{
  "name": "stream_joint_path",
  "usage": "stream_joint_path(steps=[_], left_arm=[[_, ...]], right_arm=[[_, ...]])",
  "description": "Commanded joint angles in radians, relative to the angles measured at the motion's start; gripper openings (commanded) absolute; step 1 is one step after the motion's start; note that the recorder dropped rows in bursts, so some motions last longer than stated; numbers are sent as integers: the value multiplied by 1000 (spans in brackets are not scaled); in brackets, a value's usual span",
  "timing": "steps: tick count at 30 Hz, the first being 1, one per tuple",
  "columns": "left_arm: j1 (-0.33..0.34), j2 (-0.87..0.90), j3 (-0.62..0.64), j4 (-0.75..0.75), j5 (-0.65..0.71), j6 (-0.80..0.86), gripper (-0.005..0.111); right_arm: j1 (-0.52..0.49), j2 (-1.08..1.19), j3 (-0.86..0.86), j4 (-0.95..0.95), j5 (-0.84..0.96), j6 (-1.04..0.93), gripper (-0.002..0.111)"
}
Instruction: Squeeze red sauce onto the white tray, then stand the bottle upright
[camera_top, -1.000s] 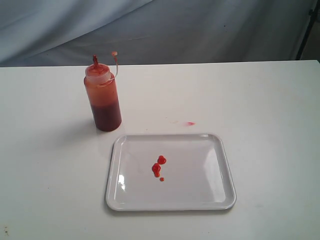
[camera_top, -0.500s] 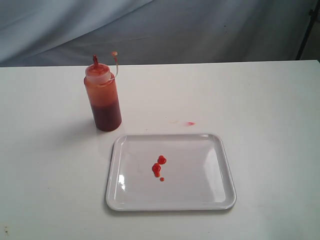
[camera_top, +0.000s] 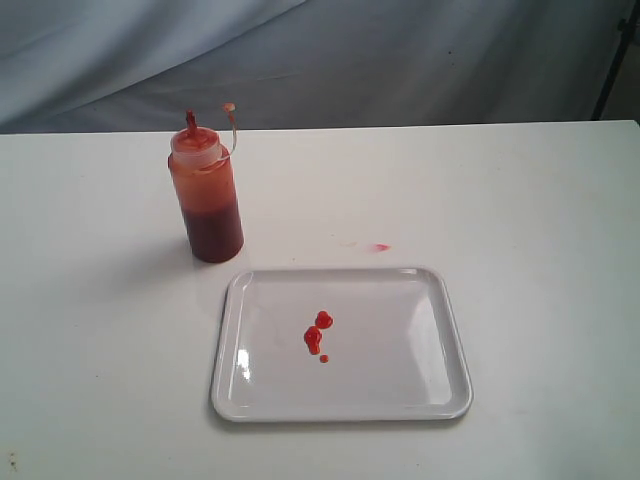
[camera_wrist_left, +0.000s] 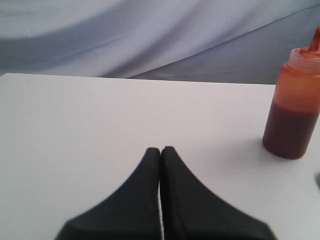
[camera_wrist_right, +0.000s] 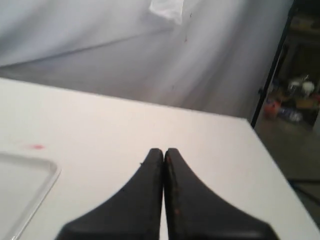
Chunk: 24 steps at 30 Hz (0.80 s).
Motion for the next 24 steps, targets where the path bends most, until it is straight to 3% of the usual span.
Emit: stream_joint_path(steps=[1, 24], left_arm=[[-8, -4, 4, -1, -8, -11, 1], [-8, -4, 4, -1, -8, -11, 1]], right_arm=[[-7, -4, 4, 1, 144, 93, 0], [-7, -4, 4, 1, 157, 148, 0]])
